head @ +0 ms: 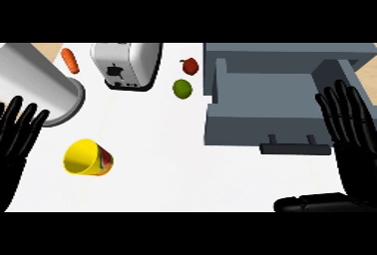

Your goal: Pick up the cup, place it into the drawer and close the drawer

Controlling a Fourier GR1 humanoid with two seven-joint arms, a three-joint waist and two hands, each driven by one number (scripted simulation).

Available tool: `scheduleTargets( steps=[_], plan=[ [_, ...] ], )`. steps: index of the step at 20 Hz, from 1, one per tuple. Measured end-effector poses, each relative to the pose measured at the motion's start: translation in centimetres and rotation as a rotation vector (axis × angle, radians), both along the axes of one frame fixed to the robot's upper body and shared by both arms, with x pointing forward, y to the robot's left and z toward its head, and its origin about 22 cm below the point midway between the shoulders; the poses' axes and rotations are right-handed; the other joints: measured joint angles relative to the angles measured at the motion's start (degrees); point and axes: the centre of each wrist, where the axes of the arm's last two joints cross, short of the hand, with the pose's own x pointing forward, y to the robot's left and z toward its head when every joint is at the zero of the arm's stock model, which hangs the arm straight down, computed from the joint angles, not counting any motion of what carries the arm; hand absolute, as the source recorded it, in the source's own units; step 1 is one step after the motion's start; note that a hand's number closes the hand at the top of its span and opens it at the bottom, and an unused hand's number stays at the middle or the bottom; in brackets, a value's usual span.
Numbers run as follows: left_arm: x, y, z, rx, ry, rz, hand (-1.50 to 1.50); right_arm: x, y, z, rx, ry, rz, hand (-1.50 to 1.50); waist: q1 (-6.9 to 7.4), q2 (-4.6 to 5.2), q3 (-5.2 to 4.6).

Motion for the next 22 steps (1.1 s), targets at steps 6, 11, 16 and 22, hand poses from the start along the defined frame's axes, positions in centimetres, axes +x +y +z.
scheduleTargets(
  steps=[6,11,16,22],
  plan=[
    [0.9,4.8,-2.3,-0.064,0.099,-0.015,-1.50,1.6,-0.1,-0.4,-0.015,0.055,0.045,-1.50,-0.49,0.02,-0.09],
    [2.1,6.4,-4.7,-0.043,0.157,0.017,-1.50,3.3,-0.6,-0.2,-0.018,0.052,0.055,-1.50,-0.70,0.01,-0.10],
    [2.8,7.4,-7.9,-0.025,0.219,0.043,-1.50,3.9,-0.3,0.4,-0.036,0.048,0.064,-1.50,-0.84,0.00,-0.11],
    [3.0,9.0,-11.8,-0.002,0.268,0.088,-1.50,4.3,-1.0,1.2,-0.038,0.034,0.064,-1.50,-0.92,0.00,-0.11]
  ],
)
